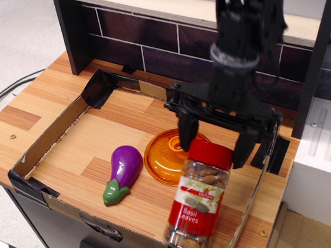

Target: Topple basil bottle

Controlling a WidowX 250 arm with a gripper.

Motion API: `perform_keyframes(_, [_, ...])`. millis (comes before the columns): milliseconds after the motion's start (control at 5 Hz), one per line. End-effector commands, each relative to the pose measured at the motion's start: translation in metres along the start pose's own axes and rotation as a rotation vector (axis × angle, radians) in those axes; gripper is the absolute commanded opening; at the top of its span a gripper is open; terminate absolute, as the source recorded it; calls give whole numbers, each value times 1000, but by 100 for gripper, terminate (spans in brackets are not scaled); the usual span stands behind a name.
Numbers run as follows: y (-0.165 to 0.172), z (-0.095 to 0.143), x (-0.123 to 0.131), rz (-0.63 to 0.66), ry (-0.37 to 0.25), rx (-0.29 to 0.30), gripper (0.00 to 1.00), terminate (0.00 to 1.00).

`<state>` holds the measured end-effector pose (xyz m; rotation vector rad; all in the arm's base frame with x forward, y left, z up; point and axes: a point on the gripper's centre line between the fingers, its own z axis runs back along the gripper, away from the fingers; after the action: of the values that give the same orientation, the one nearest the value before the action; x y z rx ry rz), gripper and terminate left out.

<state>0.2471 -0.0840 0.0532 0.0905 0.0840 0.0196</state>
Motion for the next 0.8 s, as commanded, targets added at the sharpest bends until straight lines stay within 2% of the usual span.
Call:
perform_keyframes(0, [-4,8,22,-58,-309,-119,0,0])
perform_keyframes(200, [-4,8,26,-21,-449,-122,0,0])
perform_keyframes(400, [-6,7,26,-1,-469,-167,100,0])
perform_keyframes(600, [-7,6,26,-9,-471,-186,100,0])
